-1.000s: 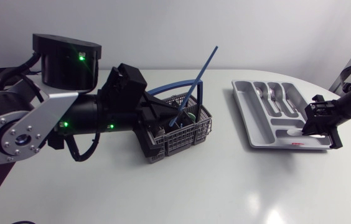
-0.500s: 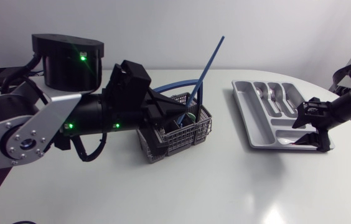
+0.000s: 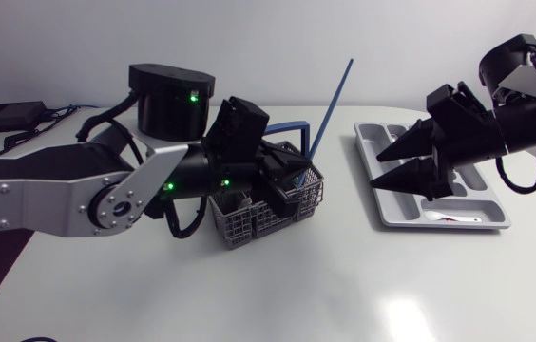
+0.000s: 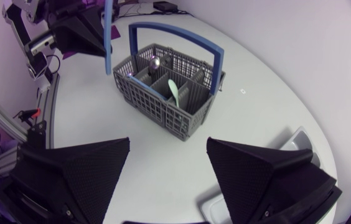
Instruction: Unload the cutlery basket into the drawer organizer.
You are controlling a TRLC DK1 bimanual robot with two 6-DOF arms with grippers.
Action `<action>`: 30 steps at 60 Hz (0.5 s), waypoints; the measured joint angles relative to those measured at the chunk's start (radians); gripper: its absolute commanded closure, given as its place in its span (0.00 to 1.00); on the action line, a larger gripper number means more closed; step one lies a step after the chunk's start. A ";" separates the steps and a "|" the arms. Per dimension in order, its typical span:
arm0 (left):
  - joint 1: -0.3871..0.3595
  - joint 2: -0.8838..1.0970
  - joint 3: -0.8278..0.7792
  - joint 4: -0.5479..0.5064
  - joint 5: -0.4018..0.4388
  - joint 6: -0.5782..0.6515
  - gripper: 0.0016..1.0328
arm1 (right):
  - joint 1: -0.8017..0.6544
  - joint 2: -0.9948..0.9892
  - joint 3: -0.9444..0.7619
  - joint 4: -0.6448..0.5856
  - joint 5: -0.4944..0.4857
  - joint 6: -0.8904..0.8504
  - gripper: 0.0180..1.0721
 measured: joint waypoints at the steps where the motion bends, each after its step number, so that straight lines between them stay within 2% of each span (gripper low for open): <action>1: 0.000 0.005 0.003 0.005 -0.007 -0.011 0.97 | 0.012 -0.004 0.000 0.010 -0.011 0.026 0.15; 8: 0.001 0.024 0.016 0.017 -0.031 -0.051 0.97 | 0.063 -0.006 0.008 0.050 -0.054 0.139 0.15; 13: 0.007 0.037 0.034 0.022 -0.033 -0.086 0.97 | 0.088 -0.006 0.029 0.105 -0.085 0.235 0.23; 23: 0.010 0.051 0.053 0.026 -0.034 -0.119 0.97 | 0.148 -0.006 0.072 0.213 -0.117 0.401 0.25; 30: 0.010 0.061 0.060 0.026 -0.033 -0.134 0.97 | 0.193 0.007 0.100 0.273 -0.121 0.497 0.33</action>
